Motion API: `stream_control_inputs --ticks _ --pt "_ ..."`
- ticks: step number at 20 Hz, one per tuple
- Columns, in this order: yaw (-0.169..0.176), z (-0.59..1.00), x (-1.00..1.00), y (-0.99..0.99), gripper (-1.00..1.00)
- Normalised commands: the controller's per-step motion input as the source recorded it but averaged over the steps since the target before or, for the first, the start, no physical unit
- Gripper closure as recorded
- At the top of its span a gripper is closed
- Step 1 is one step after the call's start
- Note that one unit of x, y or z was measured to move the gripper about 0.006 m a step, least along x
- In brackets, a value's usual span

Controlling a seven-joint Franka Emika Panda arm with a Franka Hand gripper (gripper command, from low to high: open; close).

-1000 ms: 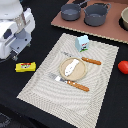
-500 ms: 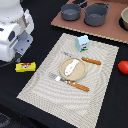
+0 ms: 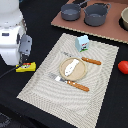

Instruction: Interact with the objects in diverse but meaningful ways.

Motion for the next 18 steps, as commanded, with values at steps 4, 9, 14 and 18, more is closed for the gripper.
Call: stream_control_inputs --ticks 4,9,14,18 --pt "0.003 -0.23 0.09 -0.18 -1.00" --pt "0.012 -0.34 0.04 -0.03 -1.00" --pt "0.010 -0.35 0.01 0.00 -1.00" --pt "0.007 -0.32 0.00 0.00 -1.00"
